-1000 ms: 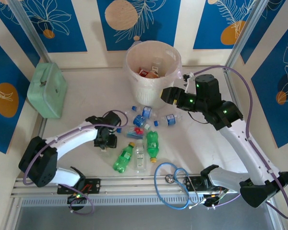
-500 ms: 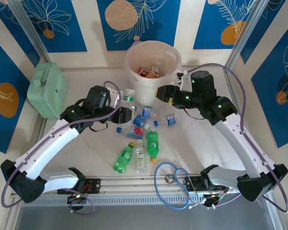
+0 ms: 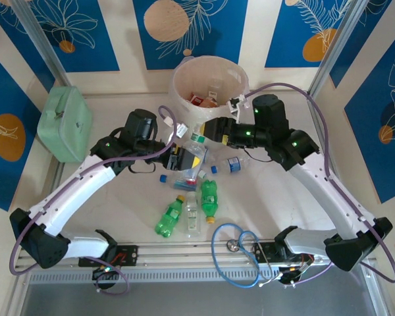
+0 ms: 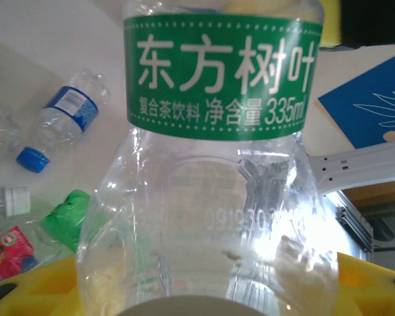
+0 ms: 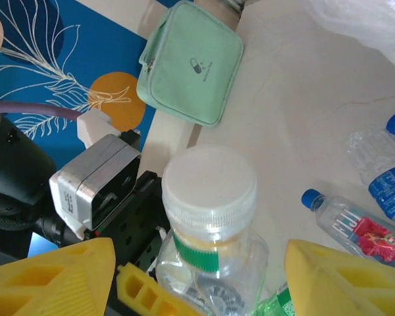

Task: Put the plastic bottles in the bin

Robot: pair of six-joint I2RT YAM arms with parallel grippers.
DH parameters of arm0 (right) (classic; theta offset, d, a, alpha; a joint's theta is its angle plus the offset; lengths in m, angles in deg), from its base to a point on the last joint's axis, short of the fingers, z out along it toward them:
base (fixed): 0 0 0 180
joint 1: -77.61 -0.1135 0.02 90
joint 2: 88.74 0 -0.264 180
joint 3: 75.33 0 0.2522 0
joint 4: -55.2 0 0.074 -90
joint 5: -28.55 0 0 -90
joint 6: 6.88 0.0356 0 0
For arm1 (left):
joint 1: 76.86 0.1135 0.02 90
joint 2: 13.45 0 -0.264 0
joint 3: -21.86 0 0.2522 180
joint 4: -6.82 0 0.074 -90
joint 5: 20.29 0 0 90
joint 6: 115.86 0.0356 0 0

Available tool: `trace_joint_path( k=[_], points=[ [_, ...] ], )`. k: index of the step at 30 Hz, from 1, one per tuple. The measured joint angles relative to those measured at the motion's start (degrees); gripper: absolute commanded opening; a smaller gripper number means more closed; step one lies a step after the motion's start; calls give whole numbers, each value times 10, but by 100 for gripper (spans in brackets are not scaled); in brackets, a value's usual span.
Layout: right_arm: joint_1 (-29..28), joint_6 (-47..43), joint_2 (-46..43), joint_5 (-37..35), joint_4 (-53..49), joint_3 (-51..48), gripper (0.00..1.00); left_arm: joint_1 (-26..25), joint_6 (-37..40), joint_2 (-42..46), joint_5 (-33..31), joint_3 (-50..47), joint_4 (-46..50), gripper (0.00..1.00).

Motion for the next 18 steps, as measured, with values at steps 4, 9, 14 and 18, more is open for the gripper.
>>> trace_joint_path(
  k=[4, 9, 14, 18],
  points=[
    [-9, -2, 20, -7, -1, 5, 64, 0, 2, 0, 24, 1, 0, 55],
    [-16, -6, 28, -16, -1, 15, 60, 0, 4, 0, 36, 1, 0, 55],
    [-23, -13, 28, -28, -1, 19, 54, 0, 4, 0, 43, 0, -2, 55],
    [-29, -14, 28, -32, -2, 19, 49, 0, 4, 0, 43, -1, -10, 55]
  ],
)
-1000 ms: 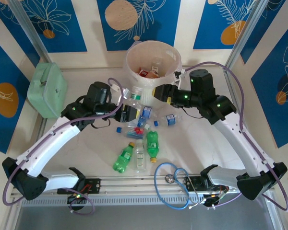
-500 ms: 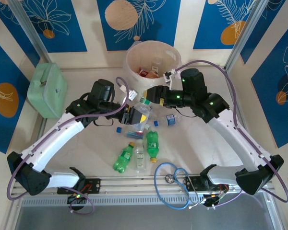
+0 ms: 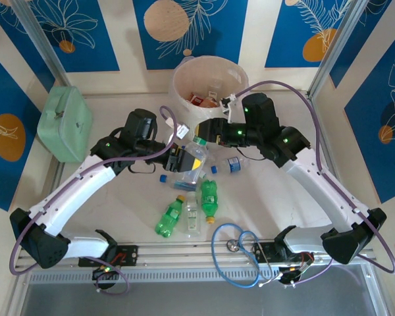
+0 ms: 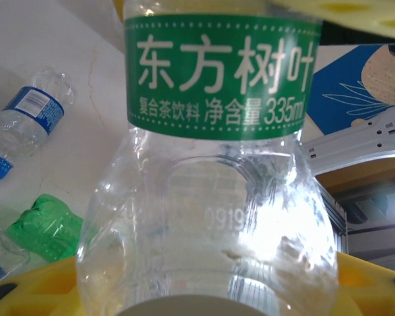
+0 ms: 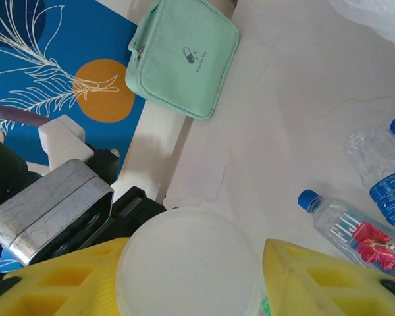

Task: Put the plastic bottles in the bin

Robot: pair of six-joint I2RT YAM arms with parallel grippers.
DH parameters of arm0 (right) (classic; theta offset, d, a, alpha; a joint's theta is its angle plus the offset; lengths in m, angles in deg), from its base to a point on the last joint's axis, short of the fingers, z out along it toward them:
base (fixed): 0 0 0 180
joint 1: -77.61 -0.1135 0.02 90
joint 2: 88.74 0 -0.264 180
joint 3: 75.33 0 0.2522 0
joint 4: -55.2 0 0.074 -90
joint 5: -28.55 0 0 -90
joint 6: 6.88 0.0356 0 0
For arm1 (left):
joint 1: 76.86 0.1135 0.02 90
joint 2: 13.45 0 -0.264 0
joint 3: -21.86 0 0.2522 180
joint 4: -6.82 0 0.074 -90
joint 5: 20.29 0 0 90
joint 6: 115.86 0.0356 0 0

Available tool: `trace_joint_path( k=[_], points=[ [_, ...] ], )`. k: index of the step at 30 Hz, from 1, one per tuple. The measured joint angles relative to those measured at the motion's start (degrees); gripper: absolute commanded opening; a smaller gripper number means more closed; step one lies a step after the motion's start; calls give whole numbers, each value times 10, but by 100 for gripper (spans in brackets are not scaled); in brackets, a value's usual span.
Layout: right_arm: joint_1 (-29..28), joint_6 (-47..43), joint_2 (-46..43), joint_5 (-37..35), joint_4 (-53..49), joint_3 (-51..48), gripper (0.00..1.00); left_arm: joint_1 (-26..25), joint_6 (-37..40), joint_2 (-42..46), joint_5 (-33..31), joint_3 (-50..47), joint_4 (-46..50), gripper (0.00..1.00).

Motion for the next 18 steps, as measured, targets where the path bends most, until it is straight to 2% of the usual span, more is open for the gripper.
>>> trace_joint_path(
  k=[4, 10, 15, 18],
  points=[
    [-4, -4, 0, -7, -2, 0, 38, 0, -4, 0, 0, -6, -5, 62],
    [-4, -7, 0, -19, -12, 0, 33, 0, -9, 6, -23, -16, -19, 100],
    [5, -7, 5, -25, -20, 23, 33, 0, -2, 36, -94, -23, -20, 100],
    [26, -7, 12, -33, -20, 49, 33, 0, -2, 68, -163, -30, -20, 100]
  ],
)
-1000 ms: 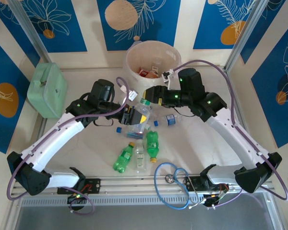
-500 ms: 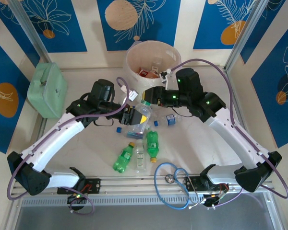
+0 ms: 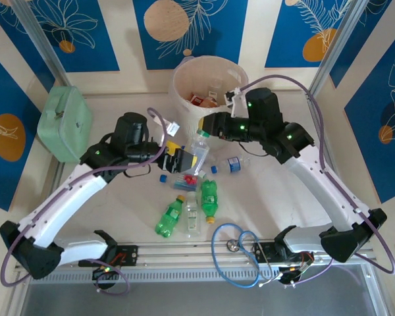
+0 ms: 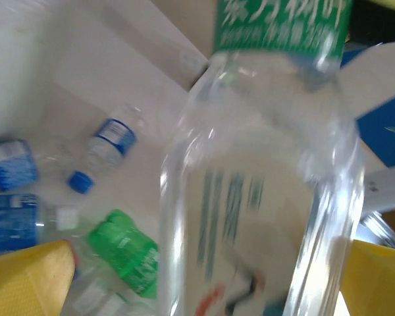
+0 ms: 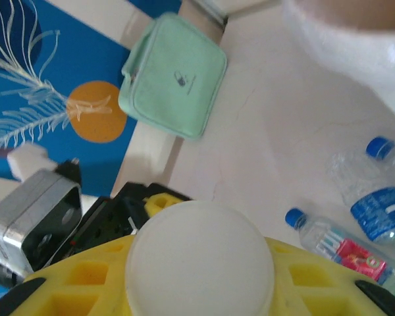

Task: Put the plastic bottles in the bin

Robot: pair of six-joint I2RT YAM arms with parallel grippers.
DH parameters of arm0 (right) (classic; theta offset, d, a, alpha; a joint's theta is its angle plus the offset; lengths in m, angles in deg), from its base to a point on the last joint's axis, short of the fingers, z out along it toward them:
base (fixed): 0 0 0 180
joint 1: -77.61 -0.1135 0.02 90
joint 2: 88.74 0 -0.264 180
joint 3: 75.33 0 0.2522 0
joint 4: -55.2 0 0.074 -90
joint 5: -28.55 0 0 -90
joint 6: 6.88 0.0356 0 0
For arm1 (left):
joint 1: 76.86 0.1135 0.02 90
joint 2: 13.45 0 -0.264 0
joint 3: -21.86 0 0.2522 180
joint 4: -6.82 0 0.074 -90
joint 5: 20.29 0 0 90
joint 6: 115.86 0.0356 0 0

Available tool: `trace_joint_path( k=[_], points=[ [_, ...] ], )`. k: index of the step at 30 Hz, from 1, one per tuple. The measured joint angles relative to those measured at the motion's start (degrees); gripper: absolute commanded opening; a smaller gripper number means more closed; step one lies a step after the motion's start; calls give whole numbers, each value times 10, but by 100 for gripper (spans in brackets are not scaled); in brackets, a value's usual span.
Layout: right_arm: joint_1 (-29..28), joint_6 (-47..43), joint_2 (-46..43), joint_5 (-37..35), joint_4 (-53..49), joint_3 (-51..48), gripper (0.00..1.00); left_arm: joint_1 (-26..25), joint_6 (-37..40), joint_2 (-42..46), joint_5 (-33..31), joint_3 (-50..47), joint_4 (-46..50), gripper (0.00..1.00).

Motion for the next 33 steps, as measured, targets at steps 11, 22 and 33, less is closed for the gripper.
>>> trace_joint_path(
  k=[11, 22, 33],
  points=[
    [92, 9, 57, -61, 50, 103, 33, 0, 2, 70, -253, -55, 33, 99],
    [146, 25, 191, -84, 81, 223, 34, 0, -27, 68, -269, -129, 78, 94],
    [173, 38, 309, -72, 47, 324, 63, -1, -66, 66, -238, -174, 93, 99]
  ],
)
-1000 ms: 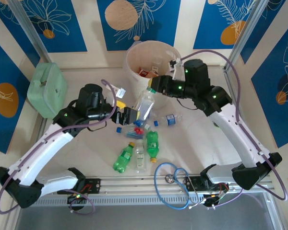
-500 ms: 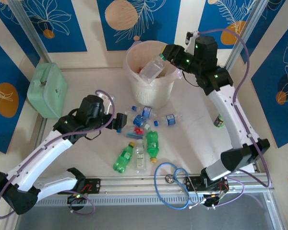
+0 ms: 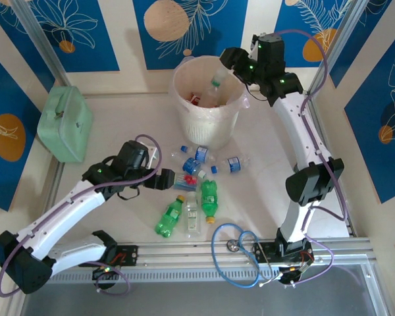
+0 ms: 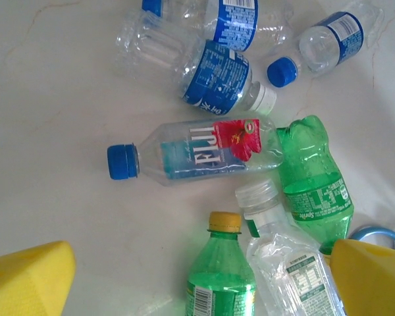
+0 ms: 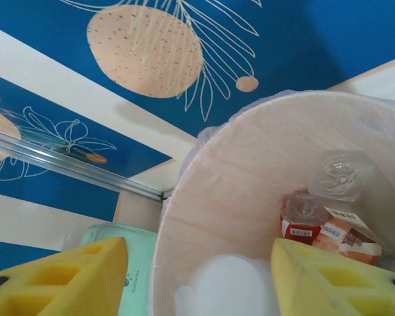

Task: Put the plastic bottles in the bin

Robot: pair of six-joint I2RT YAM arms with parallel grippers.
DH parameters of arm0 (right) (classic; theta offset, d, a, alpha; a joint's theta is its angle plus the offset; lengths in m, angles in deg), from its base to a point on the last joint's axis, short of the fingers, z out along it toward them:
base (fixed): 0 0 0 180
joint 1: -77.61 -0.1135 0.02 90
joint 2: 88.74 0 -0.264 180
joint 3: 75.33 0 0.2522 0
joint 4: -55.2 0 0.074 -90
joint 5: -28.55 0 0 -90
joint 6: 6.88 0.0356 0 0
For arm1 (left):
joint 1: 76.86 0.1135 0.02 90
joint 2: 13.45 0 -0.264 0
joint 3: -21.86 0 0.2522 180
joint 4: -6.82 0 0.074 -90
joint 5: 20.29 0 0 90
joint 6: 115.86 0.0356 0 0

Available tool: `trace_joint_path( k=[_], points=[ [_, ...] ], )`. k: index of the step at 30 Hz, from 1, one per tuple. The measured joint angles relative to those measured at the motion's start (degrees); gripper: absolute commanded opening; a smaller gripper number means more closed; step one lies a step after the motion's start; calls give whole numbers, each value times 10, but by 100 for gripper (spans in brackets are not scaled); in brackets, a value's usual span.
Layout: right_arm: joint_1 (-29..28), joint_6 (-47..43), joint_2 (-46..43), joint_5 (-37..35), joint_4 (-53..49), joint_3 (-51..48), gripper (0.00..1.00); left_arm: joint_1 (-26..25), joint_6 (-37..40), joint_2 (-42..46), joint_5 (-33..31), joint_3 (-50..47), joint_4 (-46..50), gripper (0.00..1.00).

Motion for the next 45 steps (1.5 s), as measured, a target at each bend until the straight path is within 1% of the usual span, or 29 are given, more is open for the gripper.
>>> trace_joint_path(
  k=[5, 8, 14, 19, 25, 28, 37, 45],
  points=[
    [0, -2, -10, 1, -11, -5, 65, -5, -15, -1, 7, -17, 4, 99],
    [0, -3, -34, 2, -9, -33, 65, -15, -25, -1, 14, -28, 7, 99],
    [-8, -5, -133, 2, 1, -146, 64, -48, -40, -1, 16, -44, 15, 96],
    [-35, -10, -230, 3, 13, -242, 63, -80, -47, -13, 16, -63, 17, 92],
    [-75, -17, -318, -4, 12, -328, 62, -117, -58, -40, 29, -81, 19, 91],
    [-80, -16, -347, -10, 8, -359, 62, -137, -65, -55, 32, -85, 20, 91],
    [-75, -13, -381, -23, 4, -396, 62, -146, -66, -140, 19, -86, 34, 82],
    [-59, -5, -401, -23, 4, -417, 62, -147, -63, -185, -6, -87, 35, 73]
  ],
)
